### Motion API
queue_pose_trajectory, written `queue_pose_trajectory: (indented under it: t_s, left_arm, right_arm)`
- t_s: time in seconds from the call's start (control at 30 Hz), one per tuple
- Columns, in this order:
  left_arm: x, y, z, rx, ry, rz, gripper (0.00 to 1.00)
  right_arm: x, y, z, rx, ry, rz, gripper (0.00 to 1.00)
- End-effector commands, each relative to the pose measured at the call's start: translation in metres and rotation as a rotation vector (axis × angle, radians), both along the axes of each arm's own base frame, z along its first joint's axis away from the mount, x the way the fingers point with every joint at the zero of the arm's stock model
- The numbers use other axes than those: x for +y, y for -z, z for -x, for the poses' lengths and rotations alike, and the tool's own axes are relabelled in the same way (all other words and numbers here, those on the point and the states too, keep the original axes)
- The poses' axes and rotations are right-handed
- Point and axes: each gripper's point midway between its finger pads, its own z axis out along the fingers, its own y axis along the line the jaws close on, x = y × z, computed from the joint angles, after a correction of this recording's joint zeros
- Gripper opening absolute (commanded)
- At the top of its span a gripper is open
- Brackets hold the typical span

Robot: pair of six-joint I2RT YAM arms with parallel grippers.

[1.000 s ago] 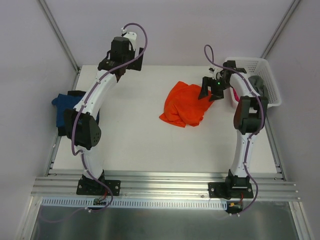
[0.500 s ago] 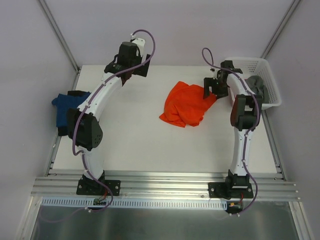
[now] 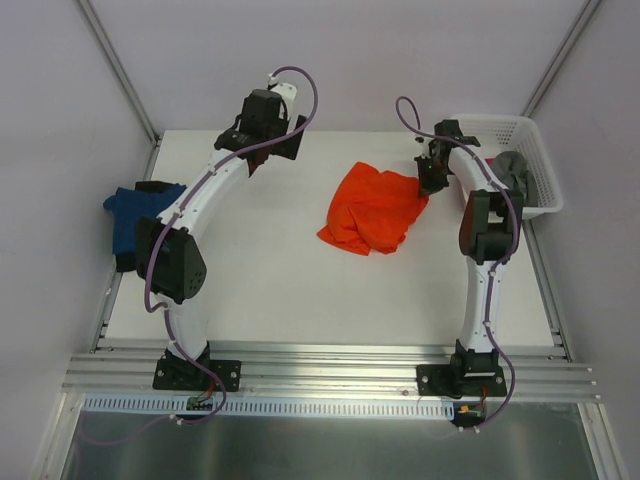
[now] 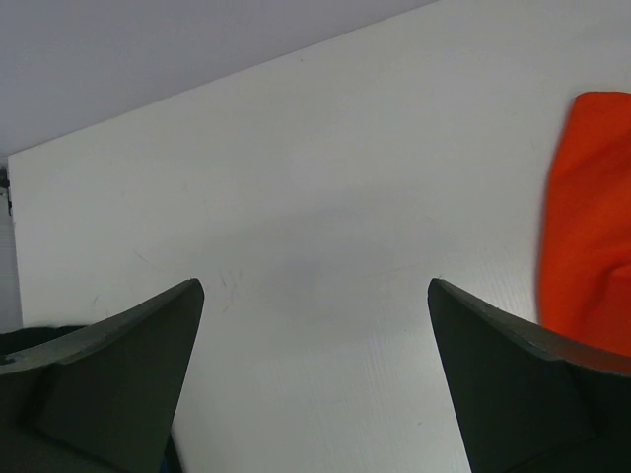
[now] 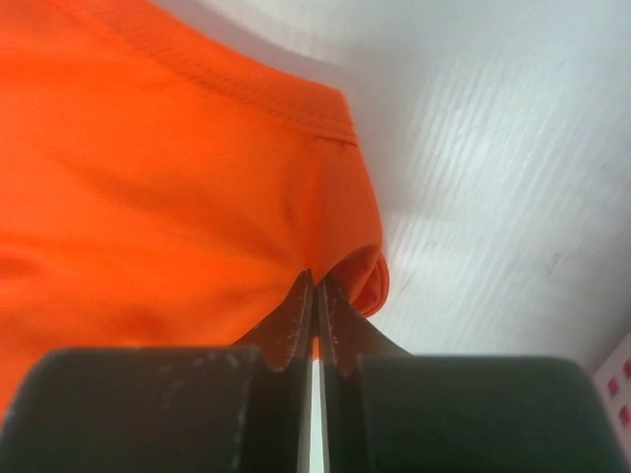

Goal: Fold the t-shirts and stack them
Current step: Flatten the tshirt out

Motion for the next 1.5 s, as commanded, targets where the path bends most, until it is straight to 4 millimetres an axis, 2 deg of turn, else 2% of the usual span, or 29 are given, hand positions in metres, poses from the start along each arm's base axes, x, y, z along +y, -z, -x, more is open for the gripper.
queue_pose_trajectory:
  t_s: [0.0,0.07,0.1,0.13,0.2,0.23,0.27,0.3,0.33,0.37,0.4,0.43,0.53,0.6,0.67,0.7,0.73,0.77,0.8,0.9,0.97,1.03,1.13,1.23,1.27,1.37,1.43,1.47]
  left_arm:
    - [0.021,-0.039,-0.005,-0.102,-0.085,-0.011,0.99]
    - [0.038,-0.052,-0.014,-0.133,-0.13,0.008,0.99]
    - [0.046,-0.053,-0.019,-0.139,-0.157,0.005,0.99]
    - [0.052,-0.063,-0.022,-0.163,-0.178,0.01,0.99]
    - [0.068,-0.069,-0.03,-0.186,-0.213,0.003,0.99]
    - [0.075,-0.076,-0.032,-0.203,-0.231,-0.004,0.99]
    - [0.086,-0.078,-0.035,-0.21,-0.257,-0.008,0.99]
    - [0.092,-0.08,-0.037,-0.215,-0.267,-0.006,0.99]
    - [0.098,-0.088,-0.039,-0.232,-0.274,-0.001,0.99]
    - [0.109,-0.092,-0.041,-0.241,-0.296,-0.003,0.99]
    - [0.115,-0.097,-0.042,-0.25,-0.31,0.005,0.99]
    - [0.12,-0.109,-0.043,-0.274,-0.319,0.019,0.99]
    - [0.133,-0.128,-0.044,-0.305,-0.334,0.058,0.99]
    - [0.142,-0.131,-0.047,-0.316,-0.359,0.082,0.99]
    - [0.15,-0.131,-0.051,-0.322,-0.401,0.085,0.99]
    - [0.152,-0.131,-0.053,-0.324,-0.407,0.086,0.99]
    - [0.156,-0.13,-0.054,-0.327,-0.417,0.082,0.99]
    - [0.158,-0.127,-0.057,-0.323,-0.426,0.079,0.99]
    - [0.159,-0.128,-0.057,-0.328,-0.429,0.08,0.99]
    - [0.162,-0.131,-0.059,-0.341,-0.43,0.082,0.99]
    - [0.164,-0.137,-0.06,-0.356,-0.436,0.082,0.99]
    - [0.166,-0.138,-0.061,-0.362,-0.439,0.077,0.99]
    - [0.167,-0.137,-0.06,-0.361,-0.444,0.077,0.99]
    - [0.168,-0.135,-0.058,-0.355,-0.446,0.077,0.99]
    - [0.168,-0.136,-0.057,-0.356,-0.449,0.078,0.99]
    - [0.168,-0.133,-0.054,-0.347,-0.449,0.068,0.99]
    - [0.17,-0.13,-0.053,-0.341,-0.452,0.06,0.99]
    - [0.171,-0.13,-0.052,-0.34,-0.454,0.058,0.99]
  right_arm:
    - [0.02,-0.105,0.011,-0.17,-0.045,-0.044,0.01]
    - [0.03,-0.135,0.021,-0.224,-0.075,-0.063,0.01]
    - [0.04,-0.169,0.03,-0.296,-0.11,-0.073,0.01]
    - [0.049,-0.185,0.035,-0.331,-0.14,-0.102,0.01]
    - [0.065,-0.22,0.046,-0.416,-0.189,-0.139,0.01]
    - [0.074,-0.249,0.059,-0.479,-0.227,-0.18,0.0]
    - [0.081,-0.268,0.067,-0.519,-0.255,-0.206,0.01]
    - [0.097,-0.287,0.078,-0.556,-0.311,-0.265,0.01]
    - [0.105,-0.319,0.094,-0.625,-0.357,-0.304,0.01]
    - [0.114,-0.336,0.105,-0.658,-0.406,-0.345,0.01]
    - [0.133,-0.354,0.124,-0.682,-0.493,-0.423,0.01]
    - [0.139,-0.383,0.143,-0.743,-0.532,-0.453,0.01]
    - [0.167,-0.415,0.189,-0.732,-0.634,-0.614,0.01]
    - [0.184,-0.435,0.215,-0.686,-0.692,-0.741,0.01]
    - [0.199,-0.444,0.218,-0.561,-0.65,-0.88,0.01]
    - [0.205,-0.451,0.216,-0.575,-0.68,-0.917,0.01]
    - [0.207,-0.449,0.211,-0.561,-0.653,-0.925,0.01]
    - [0.207,-0.442,0.203,-0.568,-0.635,-0.901,0.01]
    - [0.207,-0.426,0.188,-0.564,-0.605,-0.859,0.01]
    - [0.211,-0.406,0.165,-0.517,-0.563,-0.841,0.0]
    - [0.215,-0.401,0.153,-0.516,-0.553,-0.84,0.01]
    - [0.212,-0.393,0.125,-0.551,-0.493,-0.782,0.01]
    - [0.2,-0.392,0.092,-0.638,-0.458,-0.685,0.01]
    - [0.177,-0.389,0.066,-0.697,-0.398,-0.595,0.01]
    - [0.163,-0.391,0.056,-0.713,-0.358,-0.585,0.01]
    - [0.14,-0.401,0.052,-0.752,-0.307,-0.553,0.01]
    - [0.13,-0.397,0.055,-0.759,-0.293,-0.491,0.01]
    - [0.124,-0.381,0.062,-0.725,-0.299,-0.446,0.01]
